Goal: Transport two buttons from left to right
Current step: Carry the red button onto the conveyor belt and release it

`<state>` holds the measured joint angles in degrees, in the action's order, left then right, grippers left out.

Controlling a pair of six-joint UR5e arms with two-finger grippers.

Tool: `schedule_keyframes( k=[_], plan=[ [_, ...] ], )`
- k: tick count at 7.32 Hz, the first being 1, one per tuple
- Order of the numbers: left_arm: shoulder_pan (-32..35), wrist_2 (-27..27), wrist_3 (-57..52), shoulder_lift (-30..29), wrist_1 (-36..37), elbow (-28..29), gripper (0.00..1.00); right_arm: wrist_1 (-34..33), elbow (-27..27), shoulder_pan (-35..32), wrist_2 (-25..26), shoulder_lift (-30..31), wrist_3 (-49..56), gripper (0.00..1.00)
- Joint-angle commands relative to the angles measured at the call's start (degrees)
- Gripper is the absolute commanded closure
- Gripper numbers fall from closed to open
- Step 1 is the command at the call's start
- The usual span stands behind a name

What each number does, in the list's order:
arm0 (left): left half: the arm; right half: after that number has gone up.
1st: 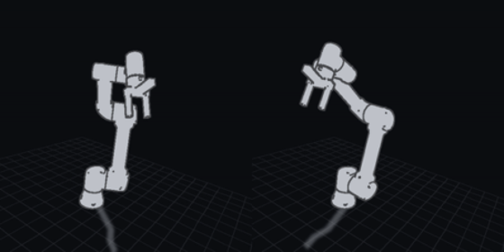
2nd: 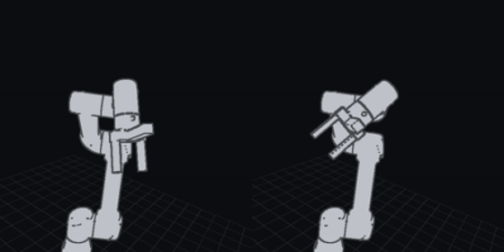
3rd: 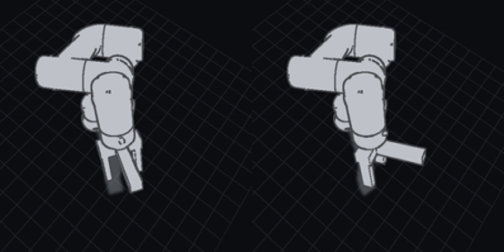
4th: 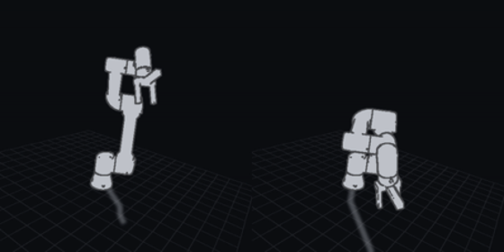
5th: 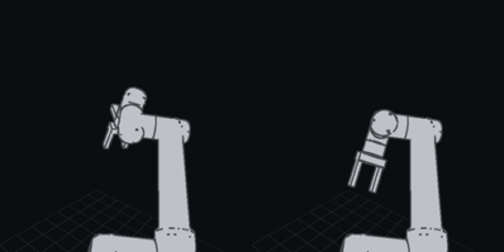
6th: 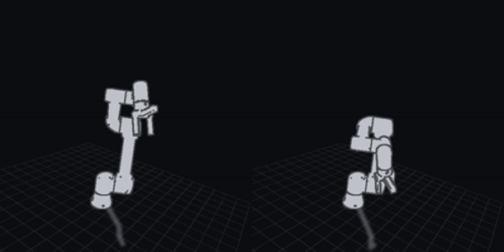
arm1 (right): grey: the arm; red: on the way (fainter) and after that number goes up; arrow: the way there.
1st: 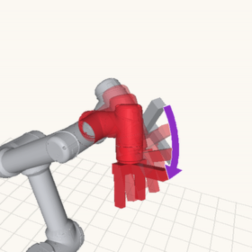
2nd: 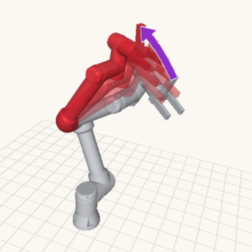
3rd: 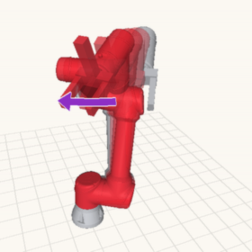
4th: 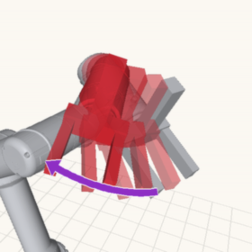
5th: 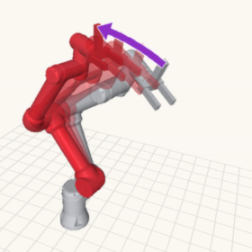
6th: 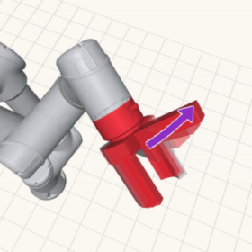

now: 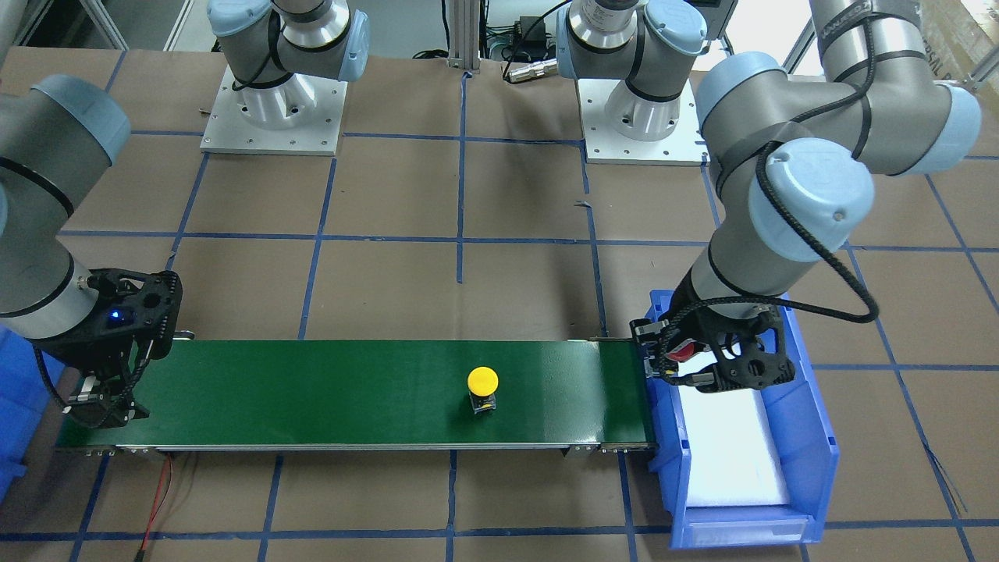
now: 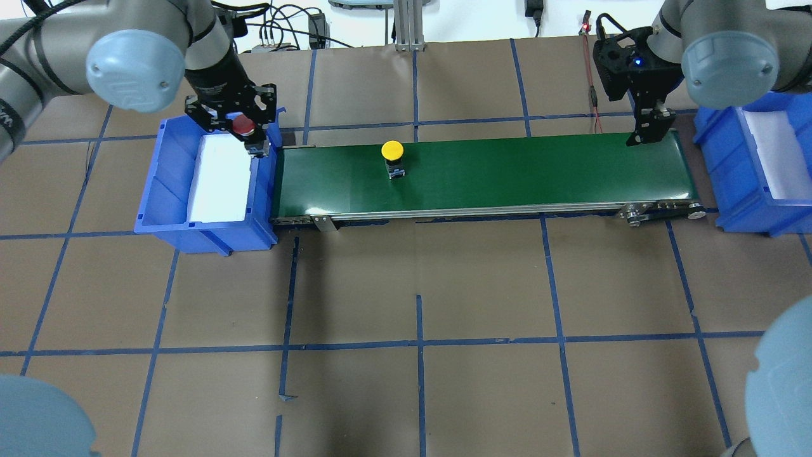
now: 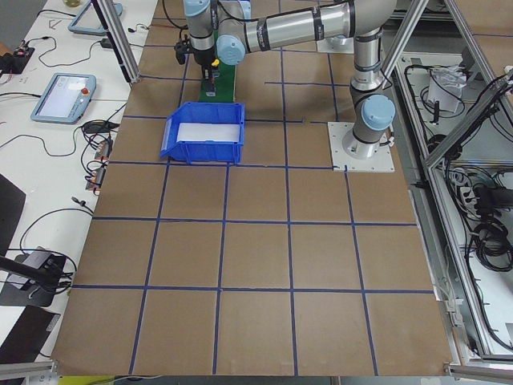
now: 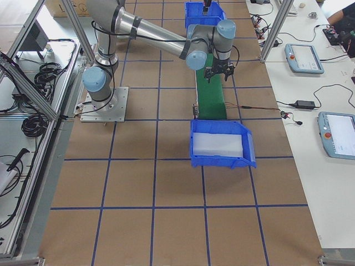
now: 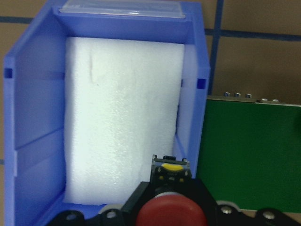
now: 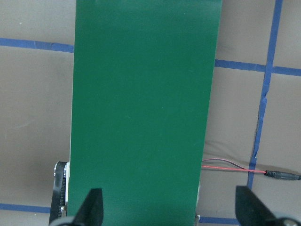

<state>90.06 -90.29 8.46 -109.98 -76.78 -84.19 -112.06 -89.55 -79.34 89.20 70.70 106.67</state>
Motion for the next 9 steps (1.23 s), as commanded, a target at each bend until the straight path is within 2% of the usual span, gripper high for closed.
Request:
schedule_keyframes(
  k=[1,3,6,8,9],
  plan=[
    [2.48,0.46,5.15,-4.44,1.62,0.26,0.60,0.00,-0.01,-0.02,0.00,-0.04,0.03,0.00],
    [4.33,0.29,4.63,-7.52,6.37,0.60,0.60,-0.09,-0.01,-0.02,0.00,-0.21,0.12,0.00],
    [4.51,0.02,4.72,-7.97,5.86,-0.27,0.41,0.00,-0.10,-0.02,0.00,-0.04,-0.05,0.00],
    [5.47,-0.41,4.72,-7.89,5.68,-0.36,0.37,-0.09,-0.01,-0.02,0.00,-0.04,0.03,0.00],
    [5.74,-0.50,4.81,-7.45,5.85,0.16,0.20,-0.09,0.08,-0.02,-0.08,0.14,0.03,0.00]
  ],
)
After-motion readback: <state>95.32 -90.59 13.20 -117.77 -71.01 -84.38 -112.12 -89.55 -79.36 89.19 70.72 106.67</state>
